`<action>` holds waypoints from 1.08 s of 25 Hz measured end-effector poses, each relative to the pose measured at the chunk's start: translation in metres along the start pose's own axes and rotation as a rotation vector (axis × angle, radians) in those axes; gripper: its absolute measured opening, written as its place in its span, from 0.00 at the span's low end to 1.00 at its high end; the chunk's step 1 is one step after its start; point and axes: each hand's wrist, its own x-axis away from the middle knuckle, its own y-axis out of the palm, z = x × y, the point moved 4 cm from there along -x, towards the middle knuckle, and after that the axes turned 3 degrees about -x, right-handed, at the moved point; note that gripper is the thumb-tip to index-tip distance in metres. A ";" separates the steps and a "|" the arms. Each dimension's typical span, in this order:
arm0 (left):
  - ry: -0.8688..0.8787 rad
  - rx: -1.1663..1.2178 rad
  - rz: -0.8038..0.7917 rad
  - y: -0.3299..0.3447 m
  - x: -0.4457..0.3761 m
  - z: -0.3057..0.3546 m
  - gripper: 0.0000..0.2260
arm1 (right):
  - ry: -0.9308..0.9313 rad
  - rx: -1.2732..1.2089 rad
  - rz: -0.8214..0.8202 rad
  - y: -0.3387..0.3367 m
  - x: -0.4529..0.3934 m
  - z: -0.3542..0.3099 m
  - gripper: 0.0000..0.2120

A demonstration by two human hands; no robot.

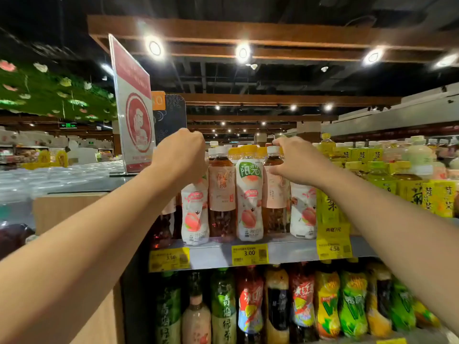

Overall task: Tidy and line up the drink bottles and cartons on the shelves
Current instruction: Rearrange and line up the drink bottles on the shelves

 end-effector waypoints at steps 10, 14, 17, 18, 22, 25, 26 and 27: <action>-0.132 0.048 -0.254 0.026 -0.006 0.001 0.21 | -0.003 0.035 -0.150 0.016 -0.026 0.006 0.23; -0.137 0.086 -0.155 0.017 0.007 0.005 0.25 | -0.030 -0.057 -0.044 0.014 -0.013 0.008 0.31; -0.128 0.170 -0.123 0.013 0.020 0.010 0.32 | -0.062 -0.150 0.037 0.012 0.005 0.009 0.34; -0.135 0.215 -0.125 0.012 0.024 0.010 0.34 | -0.072 -0.171 0.051 0.011 0.010 0.009 0.35; -0.098 0.278 -0.090 0.011 0.039 0.013 0.37 | -0.141 -0.207 0.112 0.008 0.028 0.008 0.35; -0.082 0.338 -0.046 0.007 0.052 0.019 0.37 | -0.163 -0.240 0.118 0.008 0.038 0.011 0.37; -0.087 0.374 -0.028 0.005 0.057 0.020 0.36 | -0.160 -0.259 0.133 0.007 0.042 0.012 0.37; -0.087 0.406 -0.006 0.003 0.061 0.020 0.36 | -0.159 -0.287 0.160 0.006 0.045 0.014 0.37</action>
